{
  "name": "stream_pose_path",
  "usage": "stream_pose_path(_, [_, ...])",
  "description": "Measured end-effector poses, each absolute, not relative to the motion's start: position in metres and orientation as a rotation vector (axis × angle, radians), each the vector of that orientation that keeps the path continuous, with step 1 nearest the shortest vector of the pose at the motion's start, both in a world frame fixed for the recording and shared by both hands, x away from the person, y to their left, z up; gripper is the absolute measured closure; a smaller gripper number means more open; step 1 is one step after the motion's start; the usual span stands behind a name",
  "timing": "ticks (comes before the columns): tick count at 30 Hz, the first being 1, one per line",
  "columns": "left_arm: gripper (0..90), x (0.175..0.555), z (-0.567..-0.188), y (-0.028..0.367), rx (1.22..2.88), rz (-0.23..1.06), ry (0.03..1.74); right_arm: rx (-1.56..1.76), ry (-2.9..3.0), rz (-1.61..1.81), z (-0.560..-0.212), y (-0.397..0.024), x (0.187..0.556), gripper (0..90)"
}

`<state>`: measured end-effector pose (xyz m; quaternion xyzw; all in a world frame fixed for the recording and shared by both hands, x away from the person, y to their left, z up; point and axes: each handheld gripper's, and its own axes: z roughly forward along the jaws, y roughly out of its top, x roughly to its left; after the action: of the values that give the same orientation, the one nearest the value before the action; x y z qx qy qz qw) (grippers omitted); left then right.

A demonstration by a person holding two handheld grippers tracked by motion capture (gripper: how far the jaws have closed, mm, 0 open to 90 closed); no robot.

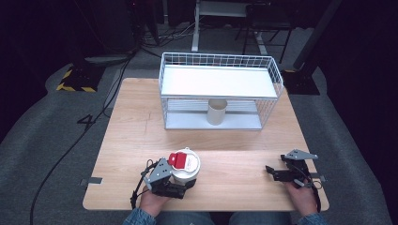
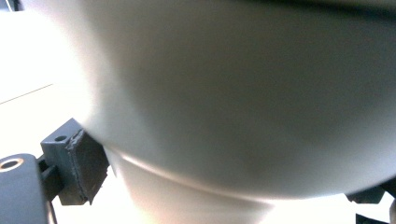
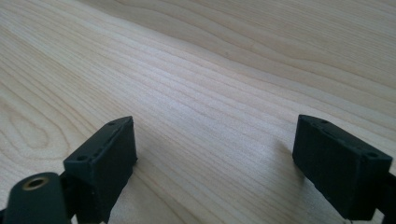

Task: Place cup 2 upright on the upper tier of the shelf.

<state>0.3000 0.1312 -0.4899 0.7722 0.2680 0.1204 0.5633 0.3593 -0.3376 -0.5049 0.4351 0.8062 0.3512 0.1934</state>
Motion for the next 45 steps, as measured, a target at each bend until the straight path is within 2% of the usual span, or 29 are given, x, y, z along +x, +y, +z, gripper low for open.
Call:
stream_pose_path(18, [9.1, 0.297, -0.474, 0.134, 1.794, 0.312, 0.694, 1.224, 2.259, 0.981, -0.505, -0.337, 0.359, 12.5])
stream_pose_path(19, [9.1, 0.298, -0.471, 0.134, 1.794, 0.314, 0.693, 1.233, 2.254, 0.973, -0.505, -0.337, 0.360, 9.9])
stream_pose_path(20, [9.1, 0.299, -0.467, 0.134, 1.798, 0.315, 0.693, 1.274, 2.240, 0.942, -0.506, -0.337, 0.362, 0.6])
stream_pose_path(21, [9.2, 0.300, -0.465, 0.134, 1.799, 0.316, 0.697, 1.299, 2.233, 0.924, -0.506, -0.337, 0.364, 0.0])
stream_pose_path(45, [9.2, 0.309, -0.398, 0.130, 1.804, 0.337, 0.686, 1.302, 2.230, 0.922, -0.506, -0.334, 0.364, 0.2])
